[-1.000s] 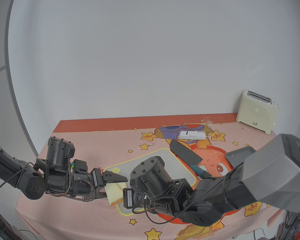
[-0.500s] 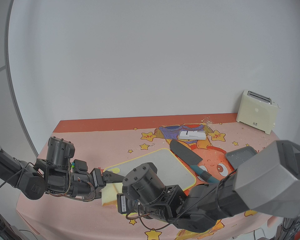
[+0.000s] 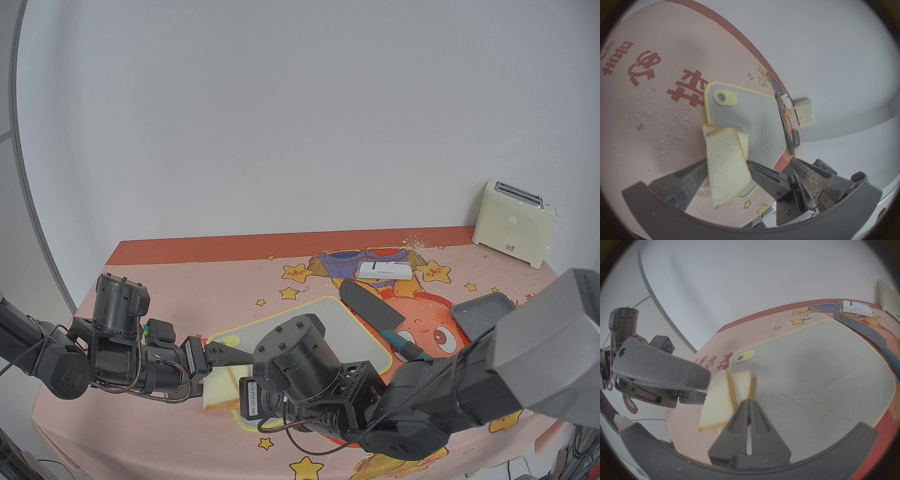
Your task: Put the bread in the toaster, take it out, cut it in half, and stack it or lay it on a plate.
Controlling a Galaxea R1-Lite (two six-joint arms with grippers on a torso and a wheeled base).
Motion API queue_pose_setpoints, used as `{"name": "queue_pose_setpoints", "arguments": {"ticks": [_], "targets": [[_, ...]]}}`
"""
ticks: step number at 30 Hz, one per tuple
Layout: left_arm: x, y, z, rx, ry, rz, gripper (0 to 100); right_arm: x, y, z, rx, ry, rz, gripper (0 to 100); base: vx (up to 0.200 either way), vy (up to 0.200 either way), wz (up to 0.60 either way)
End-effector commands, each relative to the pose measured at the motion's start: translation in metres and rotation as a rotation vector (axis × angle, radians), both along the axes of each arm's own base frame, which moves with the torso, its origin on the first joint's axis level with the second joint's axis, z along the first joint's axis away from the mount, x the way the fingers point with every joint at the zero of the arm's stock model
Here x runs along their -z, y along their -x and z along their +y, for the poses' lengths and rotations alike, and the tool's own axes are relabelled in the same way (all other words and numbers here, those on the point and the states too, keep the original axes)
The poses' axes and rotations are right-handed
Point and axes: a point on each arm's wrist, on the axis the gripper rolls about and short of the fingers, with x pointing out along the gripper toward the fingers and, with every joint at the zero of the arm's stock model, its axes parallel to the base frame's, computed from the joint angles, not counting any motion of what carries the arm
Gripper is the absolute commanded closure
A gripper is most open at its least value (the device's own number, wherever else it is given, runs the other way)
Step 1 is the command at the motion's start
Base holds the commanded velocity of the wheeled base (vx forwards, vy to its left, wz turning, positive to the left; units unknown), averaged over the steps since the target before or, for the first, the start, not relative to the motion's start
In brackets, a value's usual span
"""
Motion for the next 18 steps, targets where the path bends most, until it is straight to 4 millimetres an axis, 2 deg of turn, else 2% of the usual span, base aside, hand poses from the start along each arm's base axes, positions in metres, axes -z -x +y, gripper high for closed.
{"name": "queue_pose_setpoints", "arguments": {"ticks": [1, 4, 7, 18], "targets": [[0.0012, 0.0000, 0.0000, 0.000, -0.001, 0.005, 0, 0.0036, 0.0001, -0.0001, 0.001, 0.009, 0.003, 100, 0.000, 0.000, 0.00], [0.0012, 0.0000, 0.0000, 0.001, -0.002, 0.004, 0, 0.0119, -0.0017, 0.0030, -0.001, 0.020, 0.006, 100, 0.000, 0.000, 0.00], [0.0012, 0.0001, -0.0003, 0.002, -0.002, 0.004, 0, 0.0119, -0.0017, 0.0030, -0.002, 0.022, 0.005, 100, 0.000, 0.000, 0.00], [0.0008, 0.0000, -0.0006, 0.005, 0.010, 0.012, 0, 0.0033, -0.0013, 0.0012, 0.018, 0.013, -0.019, 100, 0.000, 0.000, 0.00]]}}
